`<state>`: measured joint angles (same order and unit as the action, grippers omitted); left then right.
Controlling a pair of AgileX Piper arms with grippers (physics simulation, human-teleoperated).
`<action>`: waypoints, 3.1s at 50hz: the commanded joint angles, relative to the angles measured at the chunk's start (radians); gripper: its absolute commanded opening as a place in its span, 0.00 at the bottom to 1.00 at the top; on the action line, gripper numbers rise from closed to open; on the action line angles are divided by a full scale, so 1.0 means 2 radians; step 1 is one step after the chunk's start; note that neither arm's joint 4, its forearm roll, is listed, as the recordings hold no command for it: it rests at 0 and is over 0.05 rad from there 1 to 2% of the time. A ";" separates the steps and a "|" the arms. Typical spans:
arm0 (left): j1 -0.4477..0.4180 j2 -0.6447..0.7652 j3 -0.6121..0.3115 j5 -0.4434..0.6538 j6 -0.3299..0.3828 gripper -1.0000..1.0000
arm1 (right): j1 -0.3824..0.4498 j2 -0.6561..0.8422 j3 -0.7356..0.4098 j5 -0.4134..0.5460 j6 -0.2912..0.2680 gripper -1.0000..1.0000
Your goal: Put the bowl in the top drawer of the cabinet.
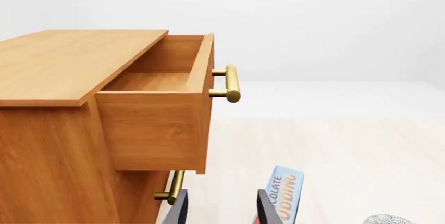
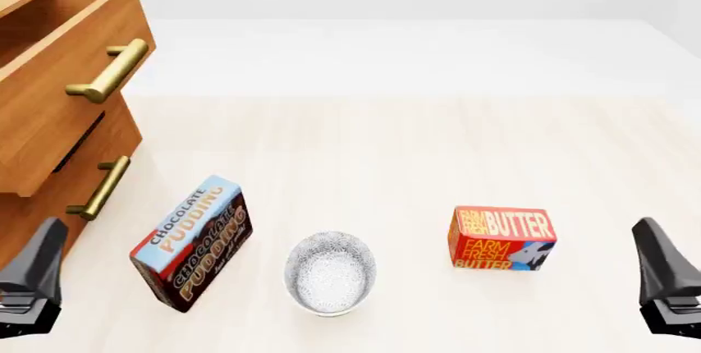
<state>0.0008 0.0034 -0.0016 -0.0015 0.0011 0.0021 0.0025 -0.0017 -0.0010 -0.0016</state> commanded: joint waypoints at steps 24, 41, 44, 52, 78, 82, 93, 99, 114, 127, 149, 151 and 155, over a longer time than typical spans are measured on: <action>-0.008 -0.001 -0.022 0.005 0.008 1.00 | 0.002 0.002 -0.001 -0.001 -0.002 1.00; -0.039 -0.002 -0.113 0.043 0.063 1.00 | 0.002 0.002 -0.001 -0.001 -0.001 1.00; -0.039 -0.002 -0.135 0.057 0.066 1.00 | 0.002 0.002 -0.001 -0.001 -0.001 1.00; -0.047 -0.002 -0.161 0.066 0.087 1.00 | 0.002 0.002 -0.001 -0.001 -0.002 1.00; -0.055 -0.001 -0.263 0.118 0.116 1.00 | 0.002 0.002 -0.001 -0.001 -0.002 1.00; -0.059 0.019 -0.286 0.123 0.107 1.00 | 0.002 0.002 -0.001 -0.001 -0.001 1.00; -0.079 0.076 -0.324 0.105 0.129 1.00 | 0.002 0.002 -0.001 -0.001 -0.002 1.00; -0.077 0.112 -0.341 0.093 0.117 1.00 | 0.002 0.002 -0.001 -0.001 -0.001 1.00; -0.054 0.198 -0.396 0.076 0.062 1.00 | 0.002 0.002 -0.001 -0.001 -0.001 1.00; -0.034 0.278 -0.437 0.077 0.006 1.00 | 0.002 0.002 -0.001 -0.001 -0.002 1.00; 0.008 0.398 -0.502 0.082 -0.065 1.00 | 0.002 0.002 -0.001 -0.001 -0.002 1.00; 0.013 0.411 -0.508 0.084 -0.072 1.00 | 0.002 0.002 -0.001 -0.001 -0.001 1.00; 0.017 0.425 -0.512 0.083 -0.082 1.00 | 0.002 0.002 -0.001 -0.001 -0.002 1.00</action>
<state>0.0047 0.7612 -0.9826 0.1621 -0.1145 0.0067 0.0064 -0.0044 -0.0026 -0.0046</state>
